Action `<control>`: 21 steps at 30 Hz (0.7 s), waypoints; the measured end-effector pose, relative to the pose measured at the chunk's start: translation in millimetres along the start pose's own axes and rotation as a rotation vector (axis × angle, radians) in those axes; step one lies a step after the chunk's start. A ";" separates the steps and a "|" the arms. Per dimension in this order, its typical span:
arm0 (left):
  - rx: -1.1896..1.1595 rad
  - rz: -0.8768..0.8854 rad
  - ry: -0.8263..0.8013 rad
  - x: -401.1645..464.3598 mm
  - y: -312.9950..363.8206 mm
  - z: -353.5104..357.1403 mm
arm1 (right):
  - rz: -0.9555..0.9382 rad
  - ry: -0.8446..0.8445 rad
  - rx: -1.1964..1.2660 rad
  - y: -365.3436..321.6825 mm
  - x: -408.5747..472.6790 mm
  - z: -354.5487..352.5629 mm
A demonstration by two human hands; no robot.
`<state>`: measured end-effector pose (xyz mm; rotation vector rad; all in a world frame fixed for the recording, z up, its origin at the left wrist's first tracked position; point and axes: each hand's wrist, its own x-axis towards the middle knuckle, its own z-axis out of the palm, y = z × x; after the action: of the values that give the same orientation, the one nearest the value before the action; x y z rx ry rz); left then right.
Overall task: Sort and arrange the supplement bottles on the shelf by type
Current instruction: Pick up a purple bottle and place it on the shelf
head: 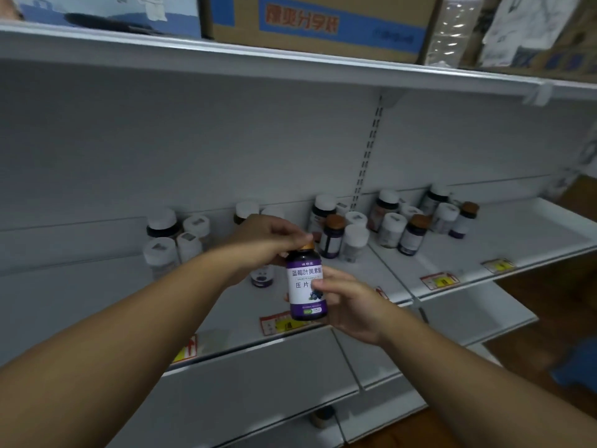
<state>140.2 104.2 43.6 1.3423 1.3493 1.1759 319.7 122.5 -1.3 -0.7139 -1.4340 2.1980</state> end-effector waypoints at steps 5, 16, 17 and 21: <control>0.044 0.013 -0.020 11.8 11.2 52.7 | -0.054 0.079 -0.051 -5.5 -39.0 -35.9; 0.053 0.023 -0.184 77.3 42.0 250.6 | -0.095 0.211 -0.062 -38.4 -165.8 -190.4; 0.059 0.024 -0.197 85.3 44.3 269.3 | -0.099 0.228 -0.072 -42.5 -177.2 -206.7; 0.093 0.030 -0.247 112.7 55.5 325.0 | -0.095 0.289 -0.117 -61.3 -209.7 -262.0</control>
<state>465.6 228.6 46.8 1.5247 1.2212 0.9406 650.3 206.3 6.8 -0.9410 -1.4224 1.8630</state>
